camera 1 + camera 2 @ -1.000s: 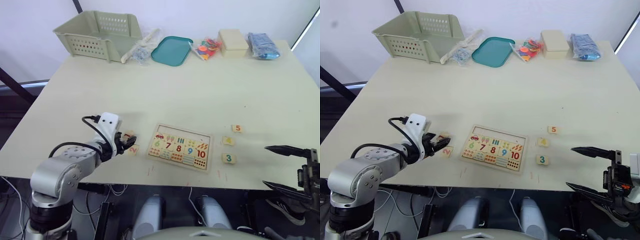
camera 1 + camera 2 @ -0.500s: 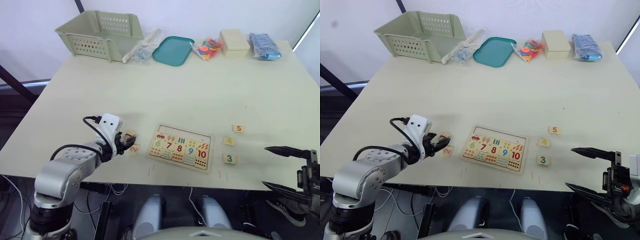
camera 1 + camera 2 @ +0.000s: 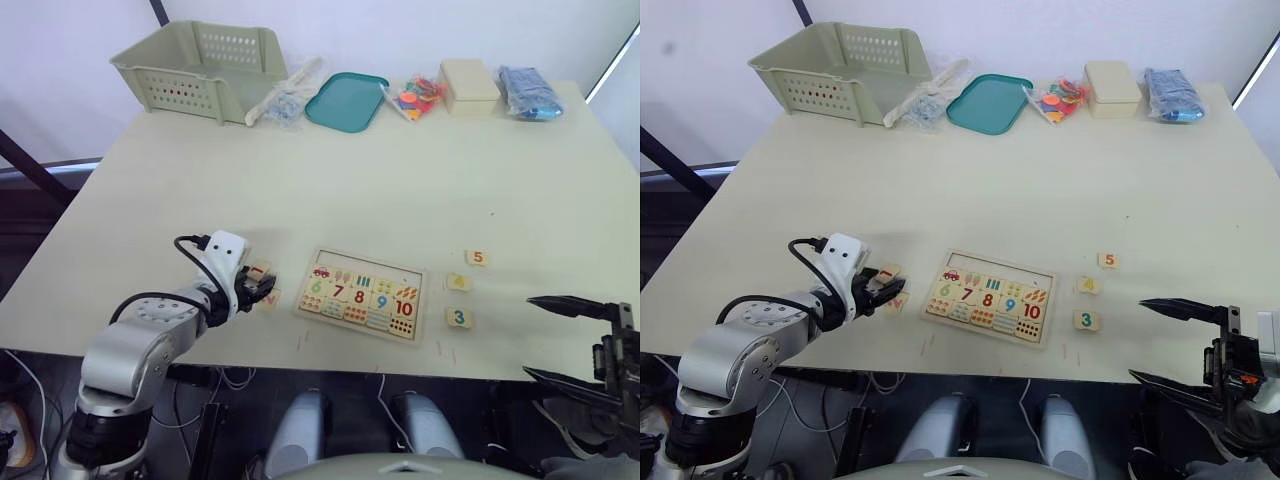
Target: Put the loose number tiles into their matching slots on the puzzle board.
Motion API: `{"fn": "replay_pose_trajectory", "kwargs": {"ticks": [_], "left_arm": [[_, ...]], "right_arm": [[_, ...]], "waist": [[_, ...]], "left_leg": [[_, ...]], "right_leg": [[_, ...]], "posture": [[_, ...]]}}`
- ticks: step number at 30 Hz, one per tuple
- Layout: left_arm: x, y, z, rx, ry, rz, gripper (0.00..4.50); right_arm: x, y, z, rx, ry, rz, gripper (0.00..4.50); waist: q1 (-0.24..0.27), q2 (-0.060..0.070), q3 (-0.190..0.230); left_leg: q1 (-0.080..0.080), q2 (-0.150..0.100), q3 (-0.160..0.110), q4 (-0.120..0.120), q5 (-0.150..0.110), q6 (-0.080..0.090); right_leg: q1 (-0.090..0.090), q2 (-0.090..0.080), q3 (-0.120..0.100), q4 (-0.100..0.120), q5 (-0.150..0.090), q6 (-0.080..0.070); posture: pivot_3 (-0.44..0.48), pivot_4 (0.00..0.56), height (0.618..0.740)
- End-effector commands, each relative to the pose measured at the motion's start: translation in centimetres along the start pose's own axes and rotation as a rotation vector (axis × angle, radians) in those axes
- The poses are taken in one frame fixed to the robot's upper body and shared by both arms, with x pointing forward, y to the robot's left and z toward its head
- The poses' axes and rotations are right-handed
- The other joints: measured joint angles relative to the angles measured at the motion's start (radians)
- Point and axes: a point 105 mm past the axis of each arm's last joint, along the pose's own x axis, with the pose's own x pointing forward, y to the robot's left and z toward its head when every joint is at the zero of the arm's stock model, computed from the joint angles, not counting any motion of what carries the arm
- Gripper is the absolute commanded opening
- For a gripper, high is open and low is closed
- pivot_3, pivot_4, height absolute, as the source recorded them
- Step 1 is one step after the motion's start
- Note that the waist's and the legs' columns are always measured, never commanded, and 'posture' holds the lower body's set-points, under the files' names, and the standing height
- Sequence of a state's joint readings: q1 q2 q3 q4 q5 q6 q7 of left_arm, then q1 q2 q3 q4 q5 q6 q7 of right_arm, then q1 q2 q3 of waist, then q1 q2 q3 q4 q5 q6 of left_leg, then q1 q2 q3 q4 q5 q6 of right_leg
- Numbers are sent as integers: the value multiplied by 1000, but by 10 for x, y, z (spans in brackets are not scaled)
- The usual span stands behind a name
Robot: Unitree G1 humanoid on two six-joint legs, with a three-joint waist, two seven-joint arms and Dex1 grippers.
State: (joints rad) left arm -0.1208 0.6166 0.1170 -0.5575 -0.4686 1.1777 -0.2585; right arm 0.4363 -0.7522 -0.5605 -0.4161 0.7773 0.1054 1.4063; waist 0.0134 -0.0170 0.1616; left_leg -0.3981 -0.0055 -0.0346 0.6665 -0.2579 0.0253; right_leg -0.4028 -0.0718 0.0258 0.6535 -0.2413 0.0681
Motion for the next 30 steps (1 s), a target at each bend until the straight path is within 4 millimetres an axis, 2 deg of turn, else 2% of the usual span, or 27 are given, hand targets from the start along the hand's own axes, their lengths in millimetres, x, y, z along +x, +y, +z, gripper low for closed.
{"fn": "replay_pose_trajectory", "kwargs": {"ticks": [1,20,21,22,24,30], "left_arm": [[0,2,0,-6,-8,6,3127],[-2,4,-4,-10,4,24,3127],[-2,4,-3,-10,4,24,2604],[-2,4,-3,-10,4,24,2416],[-2,4,-3,-7,2,26,1630],[-4,5,0,4,-6,27,1630]], "right_arm": [[-2,1,10,-37,-7,-3,4500],[0,4,10,-5,-10,13,4500],[0,4,10,-5,-11,13,4500],[0,4,10,-5,-11,13,4500],[0,4,10,-5,-12,12,4500],[1,4,10,-10,-16,7,4500]], "waist": [[0,0,0],[0,0,0],[0,0,0],[0,0,0],[0,0,0],[0,0,0]], "left_leg": [[0,0,0,0,0,0],[0,0,0,0,0,0],[0,0,0,0,0,0],[0,0,0,0,0,0],[0,0,0,0,0,0],[0,0,0,0,0,0]], "right_leg": [[0,0,0,0,0,0],[0,0,0,0,0,0],[0,0,0,0,0,0],[0,0,0,0,0,0],[0,0,0,0,0,0],[0,0,0,0,0,0]], "posture": [[0,150,740],[0,150,740],[0,150,740],[0,150,740],[0,150,740],[0,150,740]]}}
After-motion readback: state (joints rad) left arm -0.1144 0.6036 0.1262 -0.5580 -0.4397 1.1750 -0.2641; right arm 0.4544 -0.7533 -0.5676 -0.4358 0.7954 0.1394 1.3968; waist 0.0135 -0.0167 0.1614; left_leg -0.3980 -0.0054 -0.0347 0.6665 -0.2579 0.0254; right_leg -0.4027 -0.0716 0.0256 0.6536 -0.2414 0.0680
